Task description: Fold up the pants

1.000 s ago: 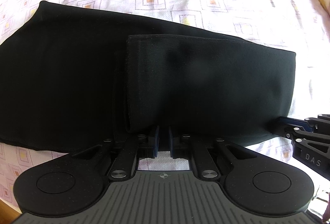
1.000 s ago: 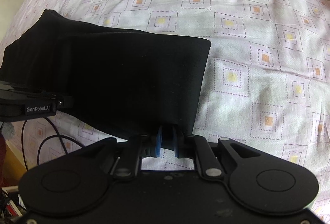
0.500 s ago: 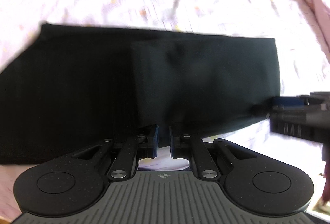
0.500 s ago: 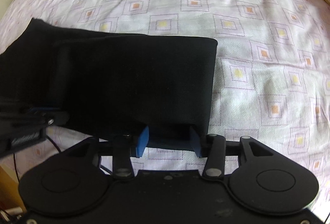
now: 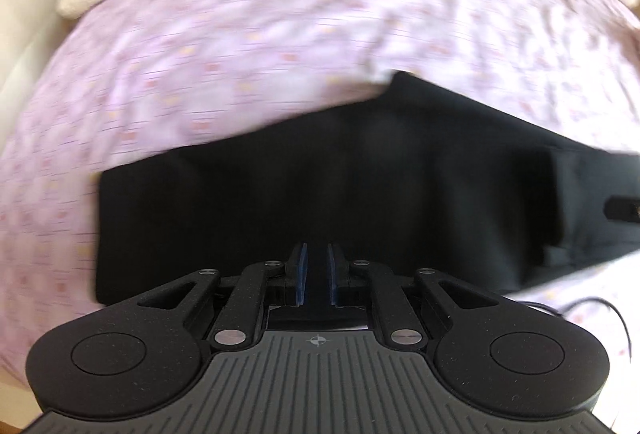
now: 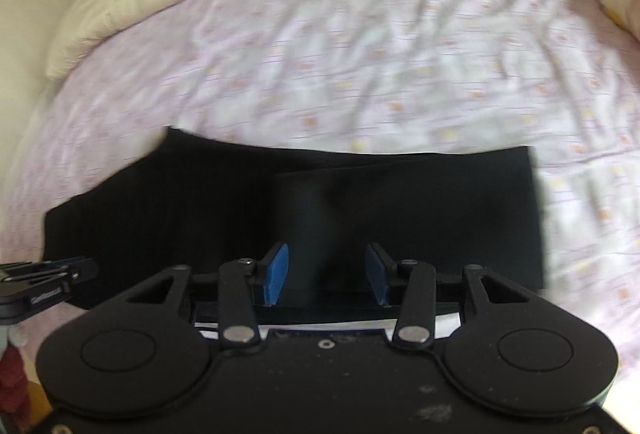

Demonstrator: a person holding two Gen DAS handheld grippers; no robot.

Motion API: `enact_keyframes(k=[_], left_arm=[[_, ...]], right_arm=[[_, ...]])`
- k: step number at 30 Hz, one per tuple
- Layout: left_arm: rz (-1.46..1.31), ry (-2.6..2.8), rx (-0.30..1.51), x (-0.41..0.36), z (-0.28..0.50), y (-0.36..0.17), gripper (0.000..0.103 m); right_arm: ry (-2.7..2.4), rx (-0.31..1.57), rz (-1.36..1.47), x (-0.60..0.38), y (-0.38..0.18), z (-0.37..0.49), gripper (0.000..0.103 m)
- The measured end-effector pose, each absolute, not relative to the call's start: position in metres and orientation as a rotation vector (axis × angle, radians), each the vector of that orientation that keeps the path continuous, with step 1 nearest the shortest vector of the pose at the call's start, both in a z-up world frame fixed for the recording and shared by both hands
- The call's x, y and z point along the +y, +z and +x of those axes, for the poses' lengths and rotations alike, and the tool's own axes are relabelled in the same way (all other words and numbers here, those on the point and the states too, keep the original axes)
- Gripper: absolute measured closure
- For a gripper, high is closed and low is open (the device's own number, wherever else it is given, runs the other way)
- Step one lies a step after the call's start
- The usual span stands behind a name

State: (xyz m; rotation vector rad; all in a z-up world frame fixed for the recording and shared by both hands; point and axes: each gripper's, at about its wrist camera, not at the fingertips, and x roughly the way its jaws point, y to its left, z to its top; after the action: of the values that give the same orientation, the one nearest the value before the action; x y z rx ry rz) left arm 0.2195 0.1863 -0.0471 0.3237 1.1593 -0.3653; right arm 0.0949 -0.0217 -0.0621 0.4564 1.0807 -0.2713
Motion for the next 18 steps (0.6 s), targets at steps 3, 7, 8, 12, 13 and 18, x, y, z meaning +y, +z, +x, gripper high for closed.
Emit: enact_keyframes(k=[3, 7, 8, 12, 13, 18], left_arm=[[0.266, -0.324, 1.176, 0.209, 0.237, -0.046, 0.092], [0.254, -0.305, 1.173, 0.228, 0.25, -0.051, 0.092], [0.254, -0.304, 1.174, 0.231, 0.258, -0.058, 0.092], [0.233, -0.314, 1.201, 0.237, 0.273, -0.069, 0.092], [0.229, -0.316, 1.212, 0.238, 0.277, -0.073, 0.091], [0.258, -0.306, 1.27, 0.24, 0.292, -0.096, 0.091]], right_arm=[[-0.21, 1.082, 0.472, 0.008, -0.06, 0.118, 0.057], [-0.153, 1.082, 0.477, 0.03, -0.062, 0.15, 0.057], [-0.144, 1.082, 0.474, 0.032, -0.063, 0.157, 0.057], [-0.118, 1.096, 0.463, 0.036, -0.07, 0.183, 0.058], [-0.111, 1.097, 0.461, 0.038, -0.071, 0.189, 0.058], [-0.089, 1.089, 0.432, 0.043, -0.071, 0.21, 0.065]])
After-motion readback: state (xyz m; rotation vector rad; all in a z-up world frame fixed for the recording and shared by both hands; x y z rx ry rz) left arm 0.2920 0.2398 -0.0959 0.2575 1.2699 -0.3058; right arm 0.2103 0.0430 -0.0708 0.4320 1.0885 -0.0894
